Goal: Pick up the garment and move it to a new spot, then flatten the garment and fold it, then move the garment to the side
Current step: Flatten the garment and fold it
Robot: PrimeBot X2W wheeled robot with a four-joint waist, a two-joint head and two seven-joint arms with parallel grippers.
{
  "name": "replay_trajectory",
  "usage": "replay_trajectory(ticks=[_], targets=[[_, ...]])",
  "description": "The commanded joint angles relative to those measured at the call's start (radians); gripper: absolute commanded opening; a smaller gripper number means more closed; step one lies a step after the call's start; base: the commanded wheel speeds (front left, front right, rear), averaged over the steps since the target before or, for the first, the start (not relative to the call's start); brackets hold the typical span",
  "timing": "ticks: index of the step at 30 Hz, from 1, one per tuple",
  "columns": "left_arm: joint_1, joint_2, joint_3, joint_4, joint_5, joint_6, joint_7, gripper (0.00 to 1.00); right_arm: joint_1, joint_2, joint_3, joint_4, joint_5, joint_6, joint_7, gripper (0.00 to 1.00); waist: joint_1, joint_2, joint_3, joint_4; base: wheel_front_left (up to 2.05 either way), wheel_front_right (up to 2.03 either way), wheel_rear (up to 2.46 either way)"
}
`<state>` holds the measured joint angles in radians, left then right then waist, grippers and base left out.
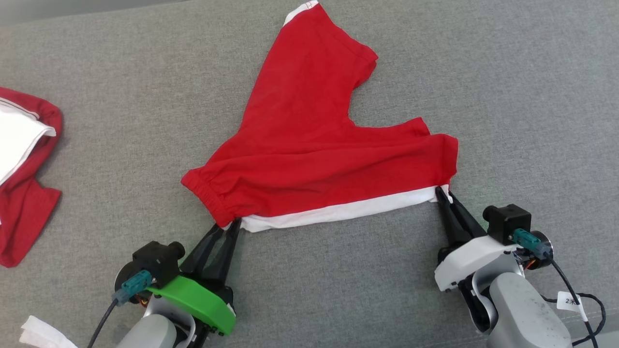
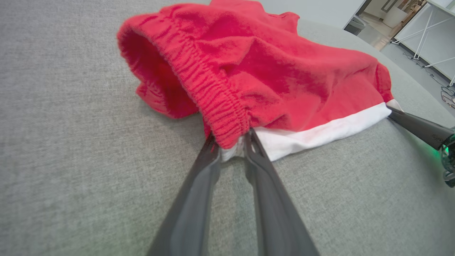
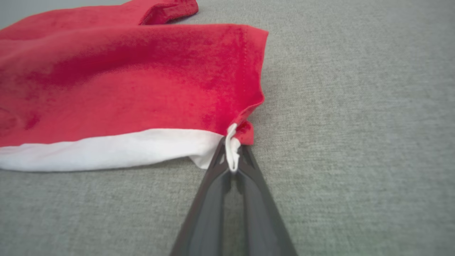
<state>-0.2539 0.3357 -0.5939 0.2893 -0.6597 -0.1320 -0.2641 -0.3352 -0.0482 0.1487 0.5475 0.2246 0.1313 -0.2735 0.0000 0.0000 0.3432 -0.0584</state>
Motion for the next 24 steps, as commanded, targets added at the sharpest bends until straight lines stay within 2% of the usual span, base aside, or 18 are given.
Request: replay_trajectory(ticks=[1, 10, 15, 24], targets=[[-0.016, 0.009, -0.004, 0.0, -0.003, 0.002, 0.0, 0.0, 0.027, -0.004, -0.003, 0.012, 0.02, -0.001, 0.016, 0.0, 0.0, 0.0, -0.001, 0.001, 0.0, 0.0, 0.0], [-0.012, 0.024, -0.029, -0.03, 0.007, 0.002, 0.0, 0.0, 0.032, -0.005, -0.056, -0.068, 0.102, -0.001, 0.009, 0.0, 0.0, 0.0, -0.034, 0.013, 0.0, 0.0, 0.0], [-0.028, 0.044, -0.044, -0.101, 0.014, 0.002, 0.0, 0.0, 0.033, -0.005, -0.063, -0.153, 0.195, -0.001, 0.009, 0.0, 0.0, 0.0, -0.086, 0.022, 0.0, 0.0, 0.0], [-0.098, 0.103, 0.001, -0.254, 0.036, 0.002, 0.0, 0.0, -0.002, -0.004, -0.052, -0.335, 0.285, -0.001, 0.009, 0.0, 0.0, 0.0, -0.222, 0.025, 0.0, 0.0, 0.0]])
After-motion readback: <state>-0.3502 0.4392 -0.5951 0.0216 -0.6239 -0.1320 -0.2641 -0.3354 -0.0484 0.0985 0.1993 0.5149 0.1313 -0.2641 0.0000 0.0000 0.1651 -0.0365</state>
